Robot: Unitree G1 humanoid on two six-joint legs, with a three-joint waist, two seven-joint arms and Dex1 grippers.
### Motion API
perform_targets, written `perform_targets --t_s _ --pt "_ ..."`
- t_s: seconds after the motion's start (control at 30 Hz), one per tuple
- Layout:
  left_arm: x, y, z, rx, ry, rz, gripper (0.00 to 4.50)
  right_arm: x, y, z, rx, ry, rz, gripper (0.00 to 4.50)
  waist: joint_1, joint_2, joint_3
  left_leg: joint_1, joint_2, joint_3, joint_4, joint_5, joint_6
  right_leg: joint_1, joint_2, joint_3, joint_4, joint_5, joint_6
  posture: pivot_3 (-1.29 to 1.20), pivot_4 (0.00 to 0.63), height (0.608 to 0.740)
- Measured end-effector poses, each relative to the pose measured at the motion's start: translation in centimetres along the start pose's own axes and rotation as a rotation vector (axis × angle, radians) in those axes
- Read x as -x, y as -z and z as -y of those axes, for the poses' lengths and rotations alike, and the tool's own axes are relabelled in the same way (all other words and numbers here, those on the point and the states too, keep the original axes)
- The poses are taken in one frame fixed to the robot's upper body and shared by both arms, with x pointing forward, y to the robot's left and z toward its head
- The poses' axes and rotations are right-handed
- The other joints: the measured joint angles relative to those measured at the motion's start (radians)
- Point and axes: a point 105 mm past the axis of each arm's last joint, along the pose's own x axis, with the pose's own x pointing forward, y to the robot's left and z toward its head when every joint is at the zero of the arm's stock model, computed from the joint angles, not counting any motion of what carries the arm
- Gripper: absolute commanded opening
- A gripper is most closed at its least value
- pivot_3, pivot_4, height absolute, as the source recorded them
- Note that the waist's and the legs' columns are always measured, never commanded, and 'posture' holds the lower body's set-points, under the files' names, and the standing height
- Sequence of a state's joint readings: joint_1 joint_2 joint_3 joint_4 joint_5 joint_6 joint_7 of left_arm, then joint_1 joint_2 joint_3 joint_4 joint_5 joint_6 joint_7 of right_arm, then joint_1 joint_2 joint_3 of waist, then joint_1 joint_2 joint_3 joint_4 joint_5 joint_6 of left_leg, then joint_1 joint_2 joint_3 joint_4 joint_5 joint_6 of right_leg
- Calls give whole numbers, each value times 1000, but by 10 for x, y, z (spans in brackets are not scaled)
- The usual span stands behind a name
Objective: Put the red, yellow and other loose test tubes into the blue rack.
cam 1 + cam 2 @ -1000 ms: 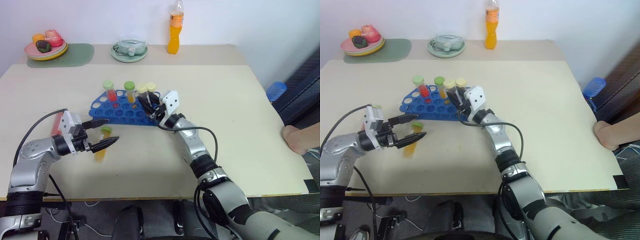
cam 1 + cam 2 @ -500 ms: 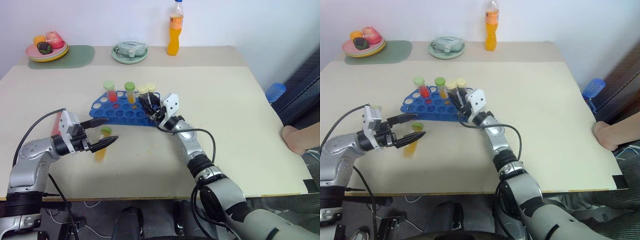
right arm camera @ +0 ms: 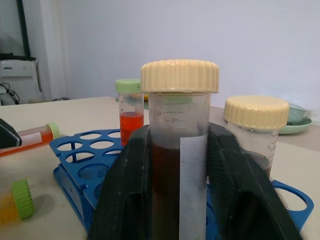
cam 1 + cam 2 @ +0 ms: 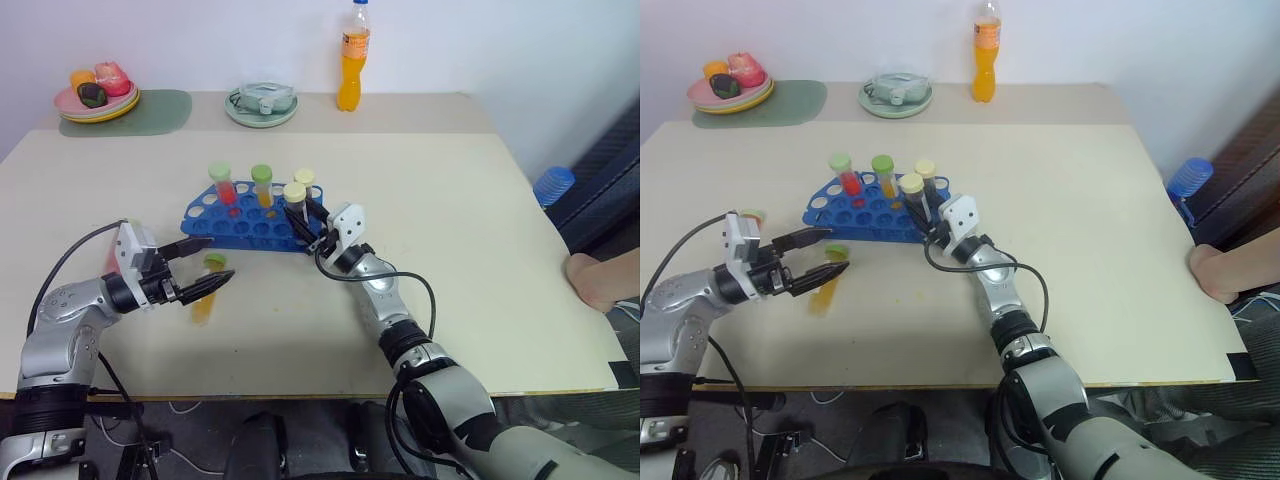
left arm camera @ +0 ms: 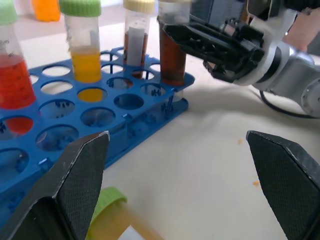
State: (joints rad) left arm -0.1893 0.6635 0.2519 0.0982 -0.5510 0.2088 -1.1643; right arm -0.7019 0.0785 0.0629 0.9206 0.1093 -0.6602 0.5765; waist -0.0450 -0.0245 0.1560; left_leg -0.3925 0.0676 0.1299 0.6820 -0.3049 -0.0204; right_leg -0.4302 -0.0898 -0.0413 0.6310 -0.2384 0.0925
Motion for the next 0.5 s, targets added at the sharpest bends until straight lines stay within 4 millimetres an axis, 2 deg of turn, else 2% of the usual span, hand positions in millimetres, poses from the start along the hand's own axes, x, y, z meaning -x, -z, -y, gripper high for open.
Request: perform_targets --t_s 0.07,0.2,0.37,0.5 --pt "0 -2 -1 16 -15 28 4500 6 5 2 35 -5 -28 4247 -1 0 0 0 0 0 0 0 0 0 0 0 0 0 0 0 150 740" --pt "0 -5 -5 62 -75 69 4500 15 8 8 96 -10 -59 4247 -3 1 0 0 0 0 0 0 0 0 0 0 0 0 0 0 150 740" --pt "2 -6 -9 83 -265 69 4500 33 6 10 163 -55 -81 4247 1 1 0 0 0 -1 0 0 0 0 -1 0 0 0 0 0 150 740" --pt "7 -5 -3 106 -429 -3 4500 66 1 14 205 -151 -161 4247 4 0 0 0 -1 -1 0 -1 2 1 -3 0 -1 0 0 0 150 740"
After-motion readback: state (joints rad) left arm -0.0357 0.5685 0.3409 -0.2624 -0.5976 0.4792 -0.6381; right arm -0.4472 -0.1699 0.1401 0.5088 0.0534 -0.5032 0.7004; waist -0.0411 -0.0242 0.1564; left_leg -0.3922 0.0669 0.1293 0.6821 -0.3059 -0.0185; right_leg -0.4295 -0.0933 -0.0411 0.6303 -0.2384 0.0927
